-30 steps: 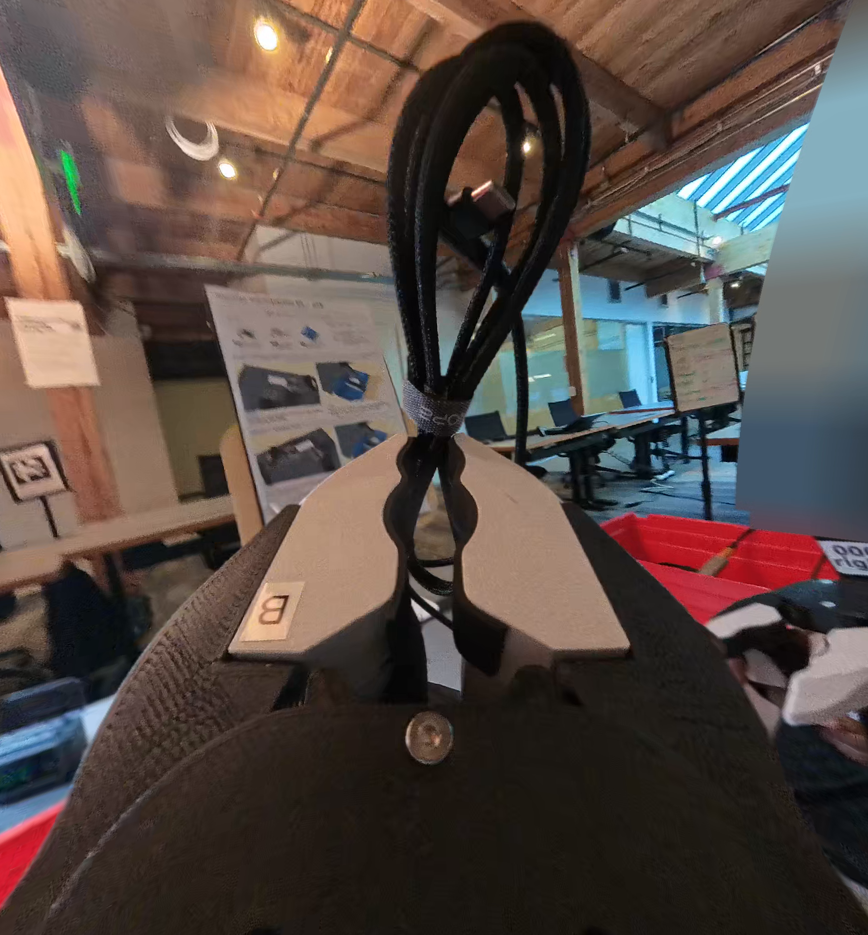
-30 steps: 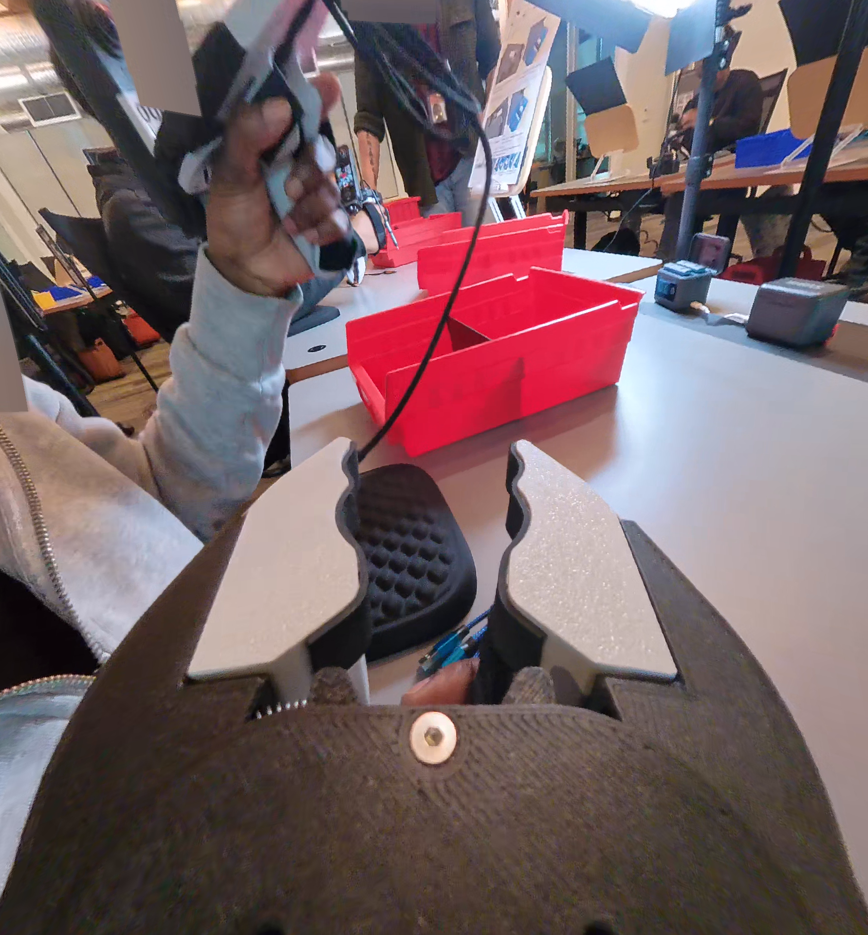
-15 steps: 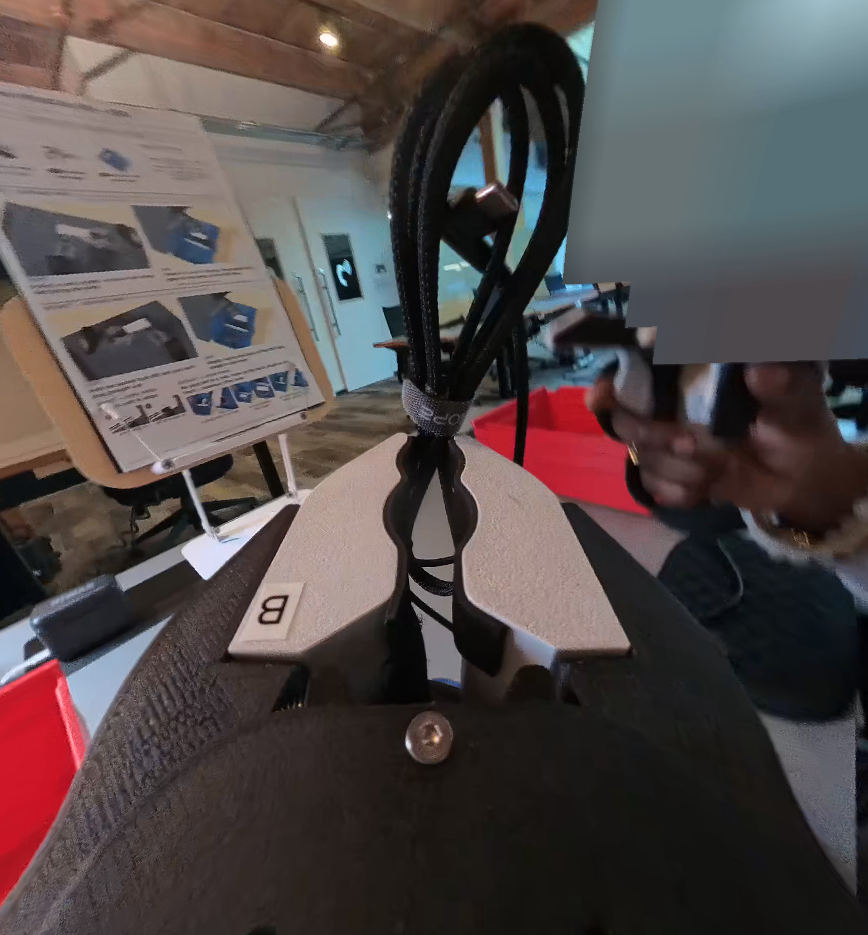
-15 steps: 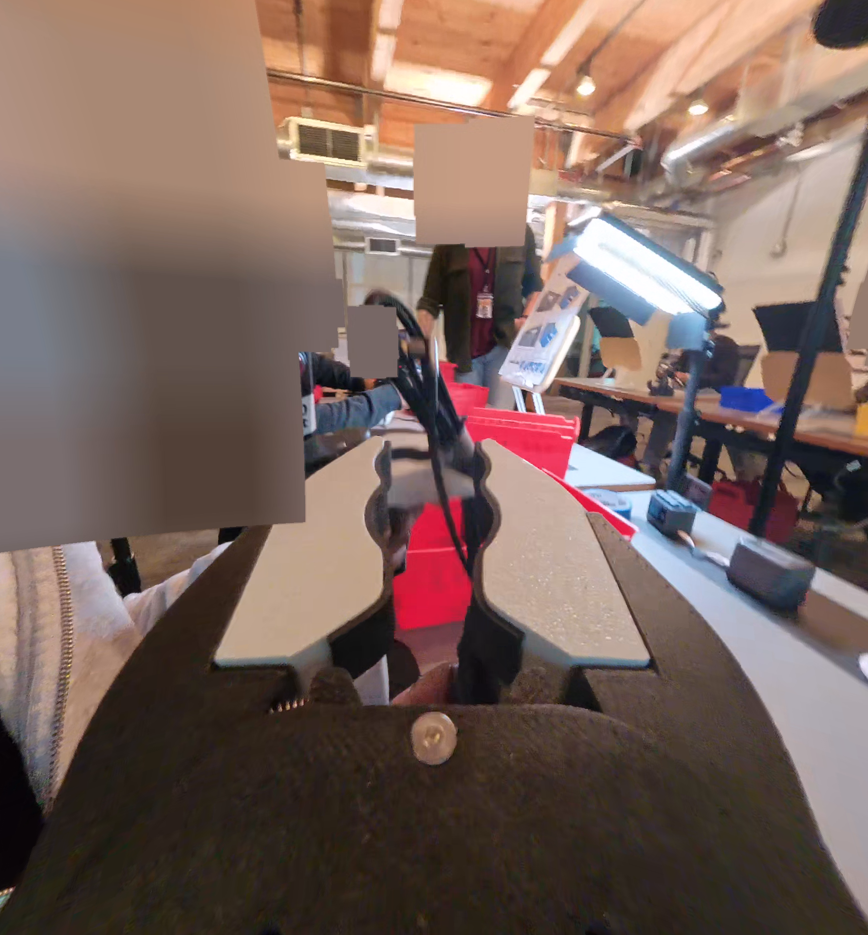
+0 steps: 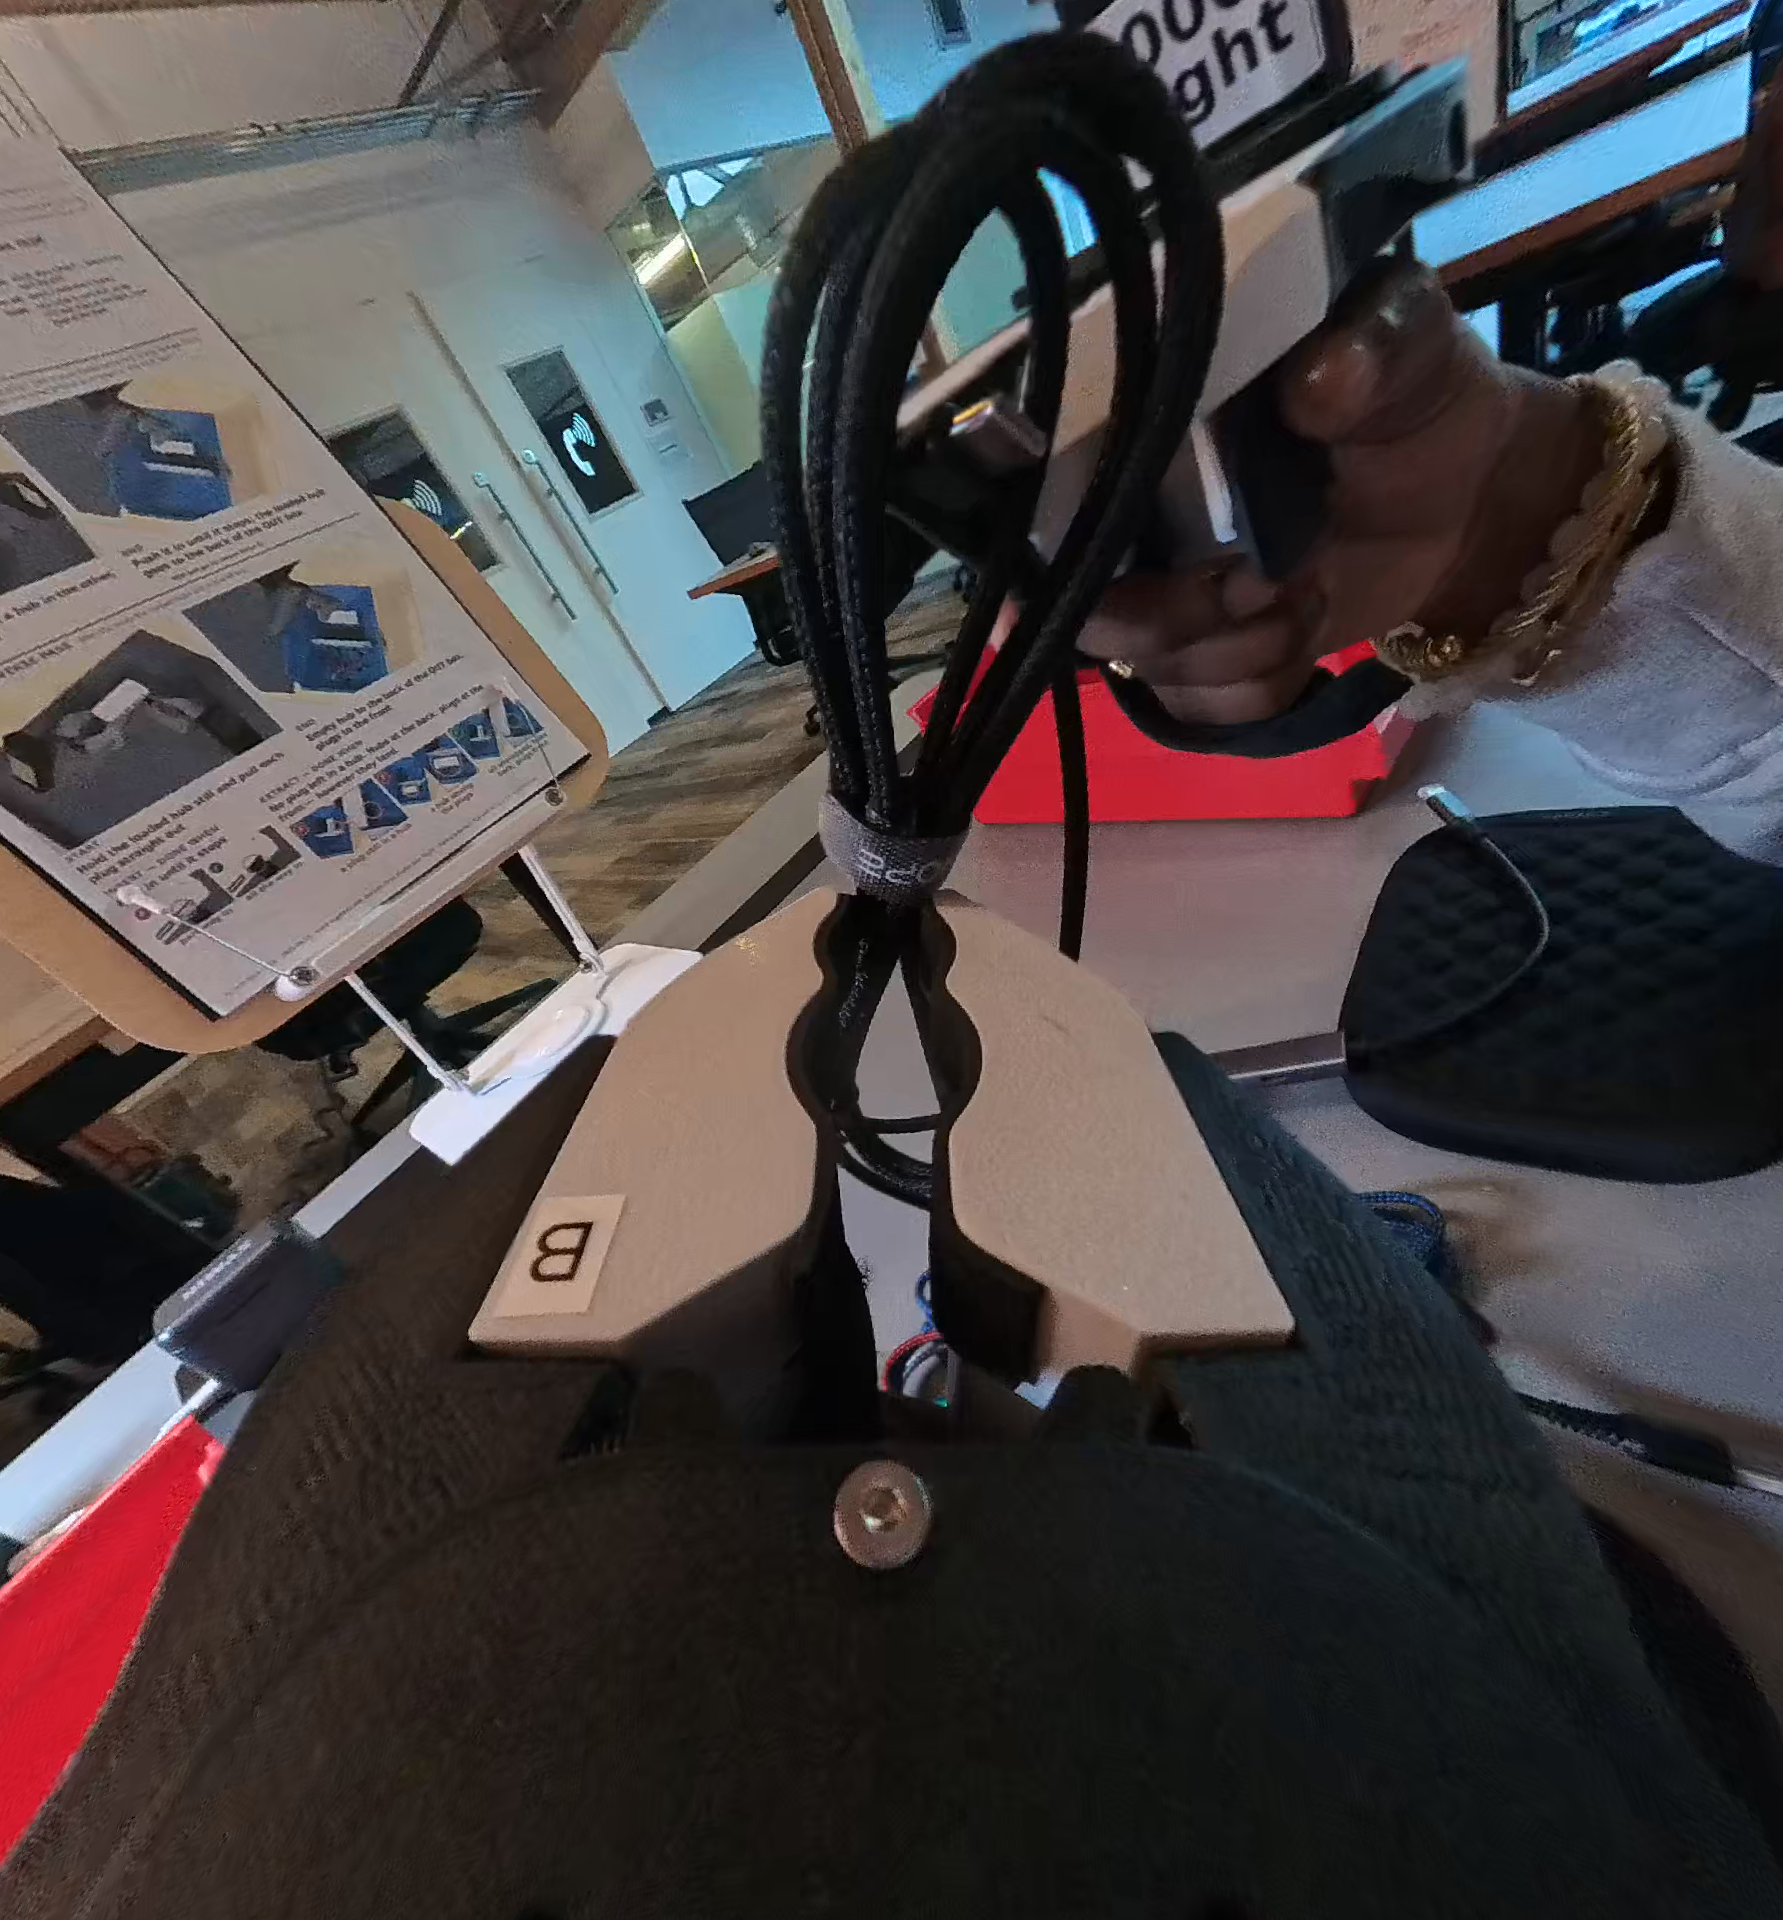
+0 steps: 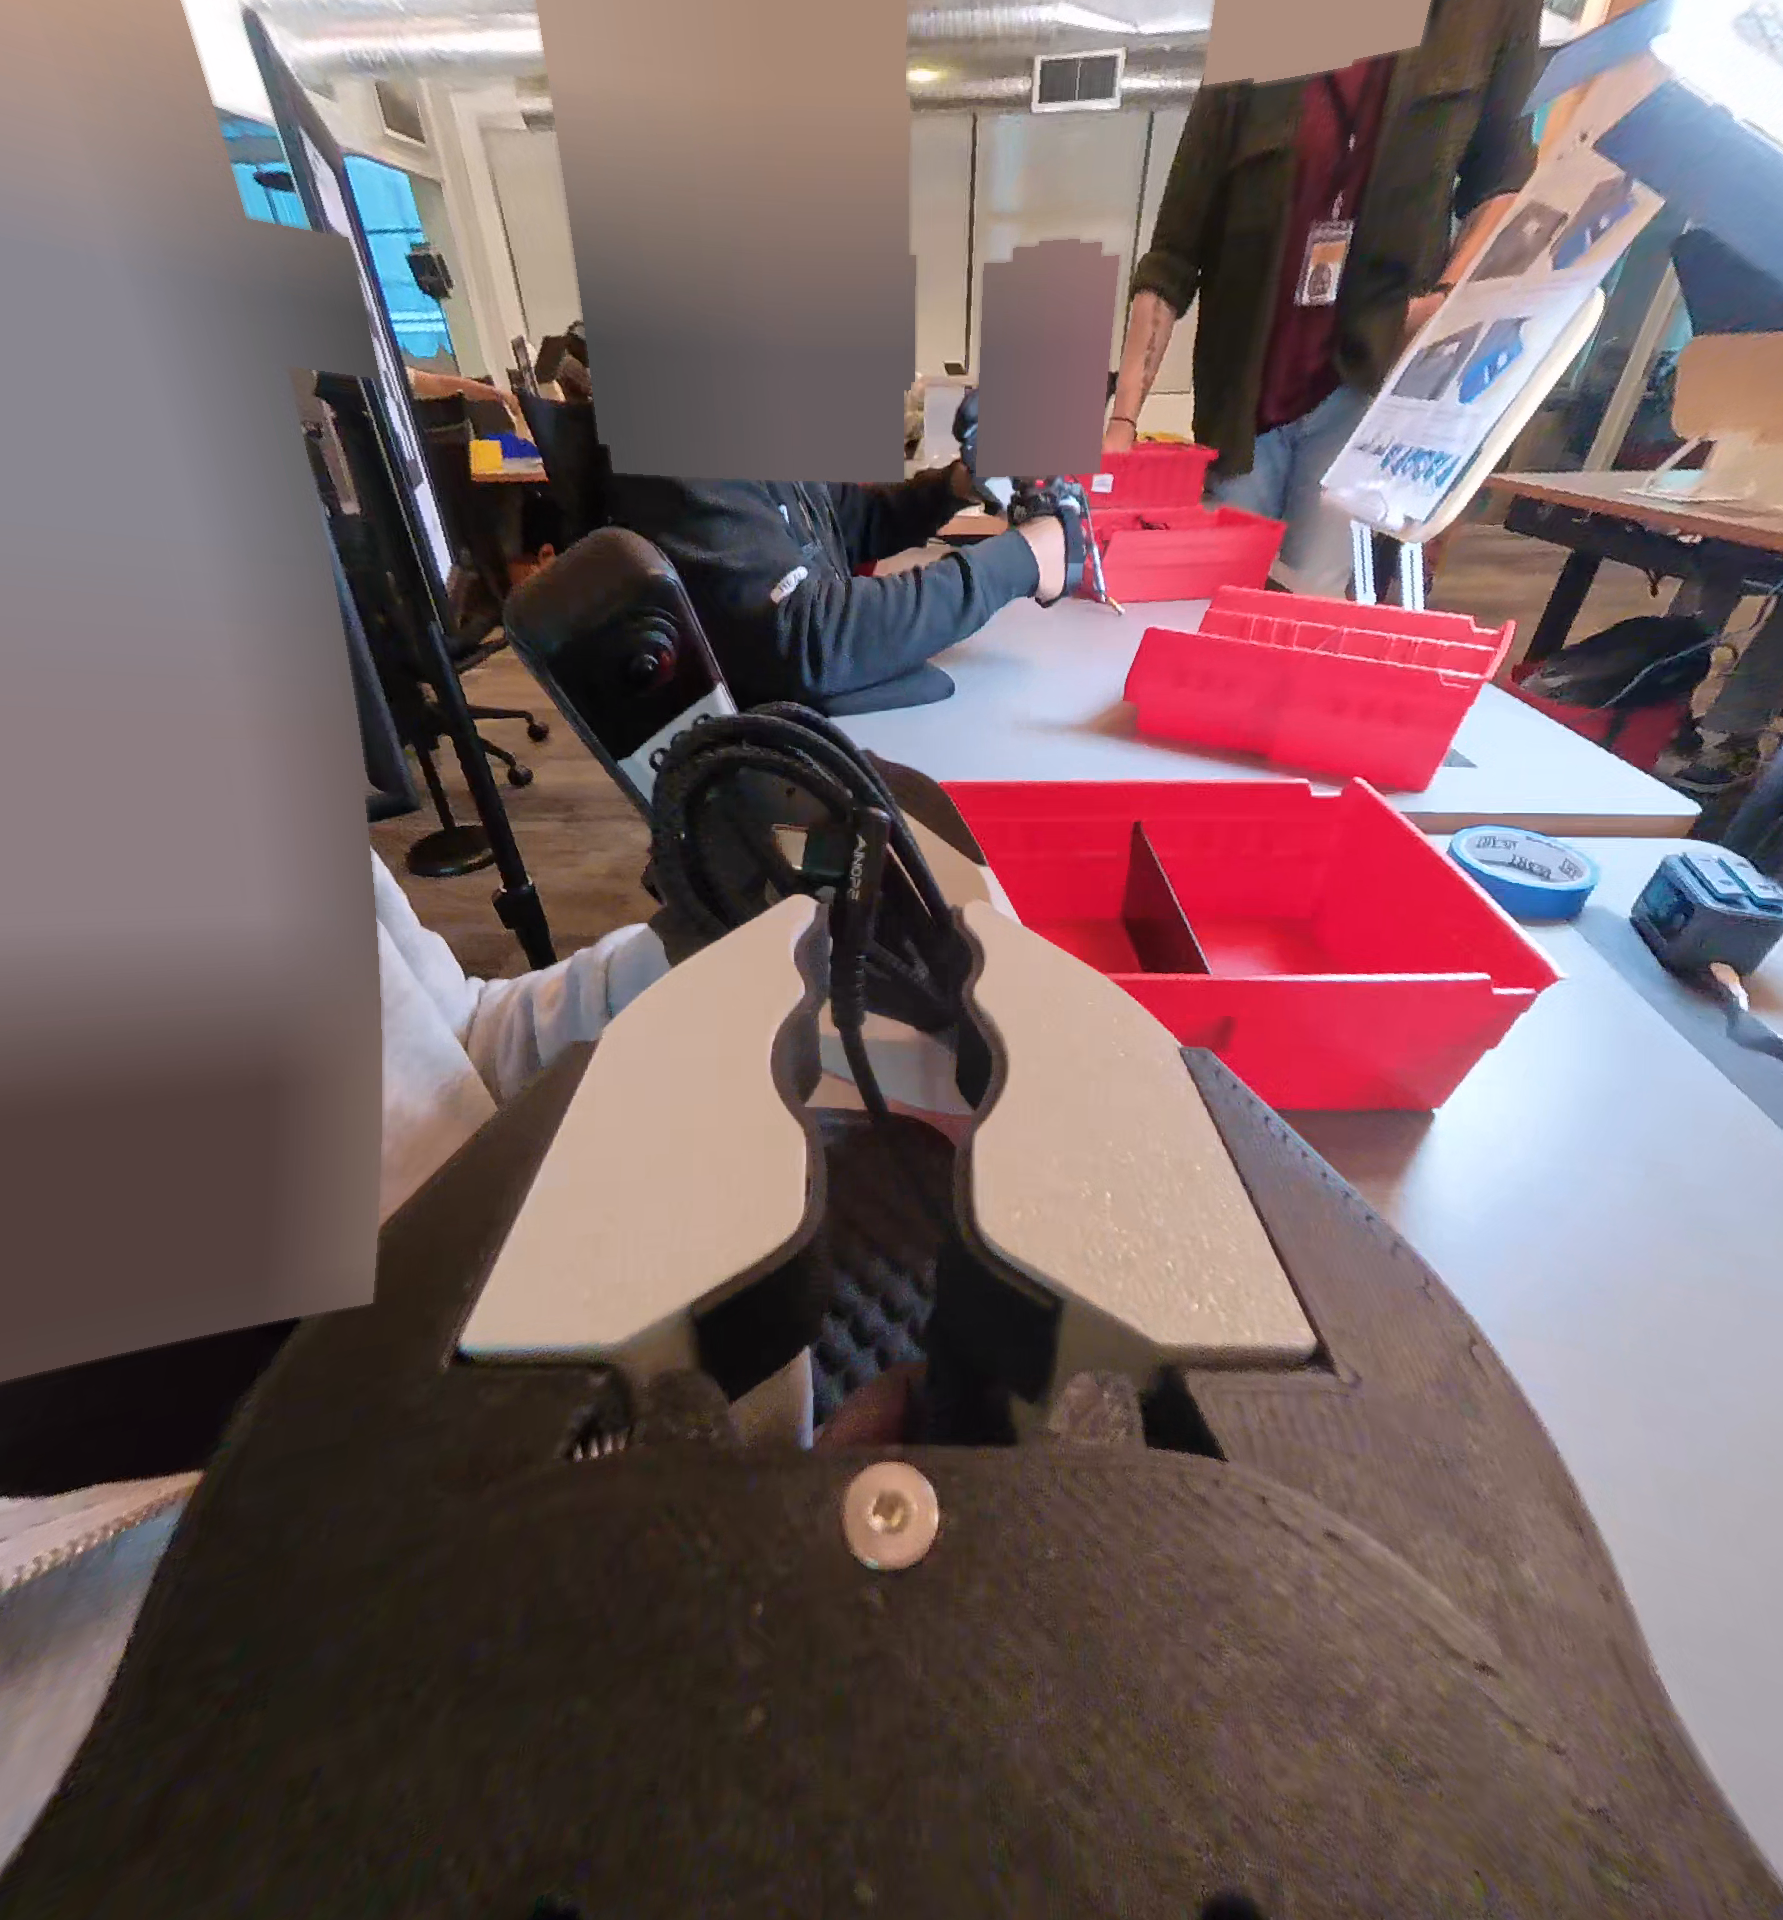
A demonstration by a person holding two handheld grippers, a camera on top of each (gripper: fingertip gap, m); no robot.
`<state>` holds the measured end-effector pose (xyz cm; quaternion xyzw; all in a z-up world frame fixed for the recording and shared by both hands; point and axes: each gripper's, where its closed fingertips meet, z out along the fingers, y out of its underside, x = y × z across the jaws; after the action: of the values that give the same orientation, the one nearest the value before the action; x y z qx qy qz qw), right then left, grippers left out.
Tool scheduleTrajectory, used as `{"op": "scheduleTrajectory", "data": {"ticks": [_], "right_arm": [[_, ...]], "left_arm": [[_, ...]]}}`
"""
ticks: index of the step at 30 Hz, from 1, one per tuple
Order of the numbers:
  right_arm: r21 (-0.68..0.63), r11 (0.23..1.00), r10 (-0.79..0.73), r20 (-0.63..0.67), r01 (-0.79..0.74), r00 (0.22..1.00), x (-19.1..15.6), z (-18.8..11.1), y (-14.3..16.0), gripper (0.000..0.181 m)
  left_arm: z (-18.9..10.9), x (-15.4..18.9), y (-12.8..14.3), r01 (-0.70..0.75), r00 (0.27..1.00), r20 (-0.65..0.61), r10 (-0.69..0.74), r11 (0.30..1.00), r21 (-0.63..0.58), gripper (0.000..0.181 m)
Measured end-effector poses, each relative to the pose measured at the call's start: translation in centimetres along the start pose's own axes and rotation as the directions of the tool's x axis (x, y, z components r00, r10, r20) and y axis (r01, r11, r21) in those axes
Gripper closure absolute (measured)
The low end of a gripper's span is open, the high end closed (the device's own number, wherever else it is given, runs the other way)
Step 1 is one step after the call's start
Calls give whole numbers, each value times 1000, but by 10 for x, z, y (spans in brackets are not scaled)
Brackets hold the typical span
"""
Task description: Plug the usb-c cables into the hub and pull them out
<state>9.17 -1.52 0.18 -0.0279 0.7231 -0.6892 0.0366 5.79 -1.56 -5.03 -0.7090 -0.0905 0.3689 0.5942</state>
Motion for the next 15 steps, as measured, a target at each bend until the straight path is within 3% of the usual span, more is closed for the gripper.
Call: {"op": "scheduleTrajectory", "data": {"ticks": [4,7,11,13,15], "right_arm": [[-42,997,-65,0,65,998,-2,1,9,174],[-35,982,-187,-135,184,973,12,-2,6,174],[244,945,-141,-292,217,946,31,-32,-21,174],[393,901,-100,-222,183,970,25,-44,-26,174],[491,868,-27,-103,74,994,21,-52,-25,174]], "left_arm": [[0,-2,4,-56,998,31,56,998,-19,170],[-1,-6,0,-103,990,95,101,994,19,170],[-13,-6,-6,-280,940,240,244,951,132,170],[-16,19,-3,-296,953,133,272,929,221,168],[-24,27,2,-215,976,35,213,942,257,163]]}}
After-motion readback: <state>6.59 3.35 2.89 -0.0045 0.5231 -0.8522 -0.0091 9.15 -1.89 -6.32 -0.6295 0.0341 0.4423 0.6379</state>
